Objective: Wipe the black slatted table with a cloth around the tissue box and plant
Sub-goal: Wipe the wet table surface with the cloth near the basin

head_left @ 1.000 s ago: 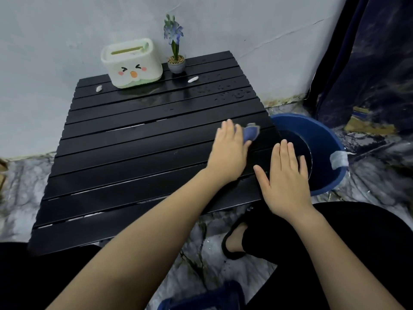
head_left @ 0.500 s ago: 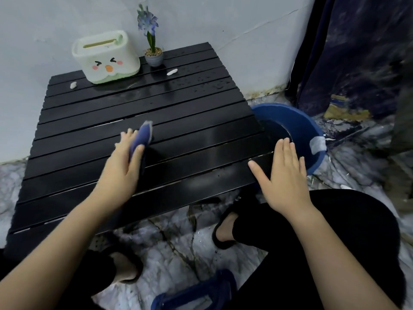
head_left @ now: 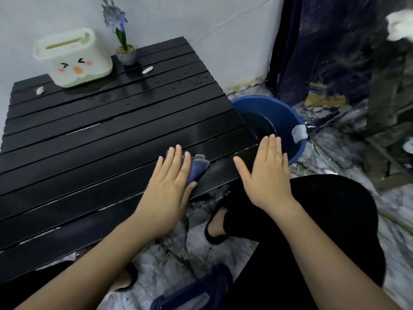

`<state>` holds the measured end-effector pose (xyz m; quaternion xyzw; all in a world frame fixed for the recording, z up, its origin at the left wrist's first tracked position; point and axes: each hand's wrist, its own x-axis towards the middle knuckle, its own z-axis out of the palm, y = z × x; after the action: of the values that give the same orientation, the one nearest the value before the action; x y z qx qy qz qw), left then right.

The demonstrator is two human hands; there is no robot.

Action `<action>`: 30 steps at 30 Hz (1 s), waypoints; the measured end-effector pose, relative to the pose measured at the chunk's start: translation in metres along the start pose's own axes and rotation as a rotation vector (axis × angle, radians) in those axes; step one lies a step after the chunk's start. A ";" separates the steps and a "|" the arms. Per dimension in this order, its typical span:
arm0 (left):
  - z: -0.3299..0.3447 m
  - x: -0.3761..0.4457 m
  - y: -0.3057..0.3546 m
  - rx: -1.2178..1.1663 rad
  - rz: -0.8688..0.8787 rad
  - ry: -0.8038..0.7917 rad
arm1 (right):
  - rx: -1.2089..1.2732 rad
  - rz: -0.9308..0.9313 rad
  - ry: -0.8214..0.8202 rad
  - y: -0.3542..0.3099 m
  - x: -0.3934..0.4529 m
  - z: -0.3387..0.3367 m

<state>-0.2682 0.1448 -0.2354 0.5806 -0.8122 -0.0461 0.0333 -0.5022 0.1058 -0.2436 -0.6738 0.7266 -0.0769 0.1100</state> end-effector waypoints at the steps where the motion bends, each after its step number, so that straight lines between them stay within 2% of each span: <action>1: -0.001 0.012 0.005 -0.002 0.033 -0.006 | 0.004 0.002 0.000 0.000 0.001 0.000; 16: 0.012 0.208 0.059 -0.131 0.359 -0.039 | 0.040 -0.012 0.037 0.003 0.003 0.008; 18: 0.011 0.221 0.065 -0.245 0.337 -0.036 | 0.050 -0.023 0.030 0.004 0.003 0.007; 23: -0.013 0.216 0.053 -0.885 0.080 -0.052 | 0.109 -0.063 -0.026 0.010 -0.001 -0.002; 25: -0.028 0.198 0.032 -1.017 0.026 -0.016 | 0.098 -0.087 -0.035 0.015 -0.002 -0.005; 27: -0.041 0.166 0.009 -0.970 0.053 -0.004 | 0.090 -0.105 -0.051 0.020 -0.005 -0.007; 30: -0.047 0.099 -0.028 -0.663 0.100 -0.007 | 0.108 -0.120 -0.073 0.024 -0.009 -0.011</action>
<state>-0.2690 0.0404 -0.1922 0.4974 -0.7805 -0.3082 0.2201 -0.5275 0.1161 -0.2392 -0.7114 0.6754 -0.0980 0.1679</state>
